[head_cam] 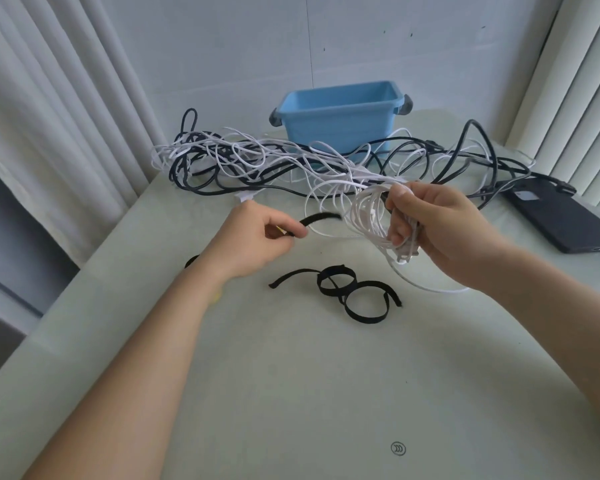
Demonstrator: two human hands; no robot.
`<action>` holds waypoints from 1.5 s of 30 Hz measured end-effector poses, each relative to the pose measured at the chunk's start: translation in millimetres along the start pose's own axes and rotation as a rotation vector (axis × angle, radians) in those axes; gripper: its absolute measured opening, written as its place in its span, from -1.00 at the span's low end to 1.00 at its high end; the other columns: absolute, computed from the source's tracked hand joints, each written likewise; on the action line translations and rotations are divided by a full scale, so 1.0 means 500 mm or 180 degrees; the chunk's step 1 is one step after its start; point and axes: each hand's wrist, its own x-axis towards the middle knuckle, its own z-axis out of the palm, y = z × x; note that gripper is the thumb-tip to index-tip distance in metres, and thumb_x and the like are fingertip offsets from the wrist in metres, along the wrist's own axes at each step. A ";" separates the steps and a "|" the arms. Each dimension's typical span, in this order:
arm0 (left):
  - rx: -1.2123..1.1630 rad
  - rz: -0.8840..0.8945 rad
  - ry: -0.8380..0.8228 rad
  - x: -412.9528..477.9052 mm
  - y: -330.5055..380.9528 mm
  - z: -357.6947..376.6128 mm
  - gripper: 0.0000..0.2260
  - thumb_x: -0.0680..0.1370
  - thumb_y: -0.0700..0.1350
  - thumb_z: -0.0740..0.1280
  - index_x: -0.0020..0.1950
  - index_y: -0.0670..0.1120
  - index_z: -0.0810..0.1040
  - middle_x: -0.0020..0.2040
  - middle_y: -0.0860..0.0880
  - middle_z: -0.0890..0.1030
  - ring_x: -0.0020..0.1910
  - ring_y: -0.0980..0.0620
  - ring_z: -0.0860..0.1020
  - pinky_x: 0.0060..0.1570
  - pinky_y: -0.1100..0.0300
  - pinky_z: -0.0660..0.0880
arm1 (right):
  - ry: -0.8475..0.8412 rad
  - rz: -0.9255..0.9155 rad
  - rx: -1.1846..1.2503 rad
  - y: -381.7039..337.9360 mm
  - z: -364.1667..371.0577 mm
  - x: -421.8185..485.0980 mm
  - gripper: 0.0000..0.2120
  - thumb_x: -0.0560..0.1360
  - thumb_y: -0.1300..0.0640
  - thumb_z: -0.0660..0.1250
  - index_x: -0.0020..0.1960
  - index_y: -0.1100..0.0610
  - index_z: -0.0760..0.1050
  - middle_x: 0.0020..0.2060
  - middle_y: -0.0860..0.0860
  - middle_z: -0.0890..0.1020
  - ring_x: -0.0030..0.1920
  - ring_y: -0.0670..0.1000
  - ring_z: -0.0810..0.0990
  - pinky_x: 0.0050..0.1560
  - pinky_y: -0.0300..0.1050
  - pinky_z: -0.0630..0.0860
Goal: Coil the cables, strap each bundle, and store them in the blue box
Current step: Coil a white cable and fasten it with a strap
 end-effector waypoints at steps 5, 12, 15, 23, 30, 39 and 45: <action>-0.1053 0.0155 -0.0068 -0.018 0.048 -0.001 -0.89 0.50 -0.30 0.48 -0.06 -0.11 0.74 -0.16 0.00 0.75 -0.22 0.18 0.65 -0.13 0.31 0.53 | 0.0115 -0.0013 0.0233 -0.004 0.006 -0.003 -0.72 0.68 0.08 0.16 -0.06 0.21 0.53 -0.42 0.08 0.50 -0.35 0.09 0.49 -0.12 0.13 0.33; -0.0913 0.0029 -0.0393 -0.021 0.080 0.027 -0.87 0.44 -0.34 0.51 -0.10 -0.14 0.75 -0.22 -0.05 0.74 -0.17 -0.04 0.71 -0.03 0.12 0.65 | 0.0176 -0.0171 0.0093 -0.017 0.016 -0.011 -0.74 0.68 0.11 0.17 0.03 0.23 0.57 -0.33 0.07 0.54 -0.31 0.01 0.54 -0.25 -0.08 0.36; -0.0998 0.0000 -0.0411 -0.024 0.084 0.026 -0.86 0.44 -0.35 0.50 -0.11 -0.13 0.75 -0.23 -0.05 0.74 -0.22 0.03 0.70 -0.06 0.16 0.64 | 0.0140 -0.0431 -0.0596 -0.025 0.019 -0.021 -0.77 0.67 0.08 0.20 0.08 0.17 0.59 -0.27 0.08 0.58 -0.34 -0.14 0.55 -0.29 -0.29 0.39; -0.1450 0.0447 -0.0425 -0.027 0.086 0.023 -0.88 0.47 -0.34 0.49 -0.05 -0.17 0.73 -0.13 -0.05 0.75 -0.05 0.00 0.72 0.05 0.23 0.60 | -0.0401 -0.0615 -0.0849 -0.022 0.031 -0.031 -0.78 0.59 0.10 0.28 0.14 0.15 0.62 -0.09 0.10 0.69 -0.19 0.00 0.70 -0.18 -0.12 0.51; -0.1871 0.0326 -0.0425 -0.022 0.081 0.030 -0.89 0.46 -0.25 0.50 -0.03 -0.17 0.69 -0.11 -0.13 0.72 -0.16 -0.03 0.67 -0.11 0.19 0.58 | -0.0333 -0.0780 -0.1018 -0.015 0.025 -0.031 -0.84 0.61 0.20 0.32 0.09 0.21 0.65 -0.15 0.11 0.73 -0.07 0.16 0.69 0.07 0.19 0.56; -0.2094 0.0639 -0.0311 -0.025 0.083 0.038 -0.78 0.45 -0.40 0.47 0.03 -0.18 0.69 -0.06 -0.12 0.74 -0.08 -0.04 0.71 -0.01 0.21 0.59 | -0.0419 -0.0785 -0.1110 -0.015 0.023 -0.031 -0.88 0.58 0.25 0.35 0.06 0.21 0.65 -0.19 0.13 0.72 -0.13 0.12 0.69 -0.04 0.06 0.61; -0.1420 0.1063 0.0279 -0.011 0.074 0.046 -0.85 0.43 -0.05 0.51 -0.01 0.00 0.74 -0.06 0.01 0.63 -0.07 0.06 0.58 -0.04 0.17 0.51 | -0.0635 -0.0649 -0.1414 -0.014 0.028 -0.033 -0.89 0.58 0.16 0.38 0.06 0.11 0.67 -0.26 0.01 0.72 -0.25 0.01 0.62 -0.14 -0.07 0.57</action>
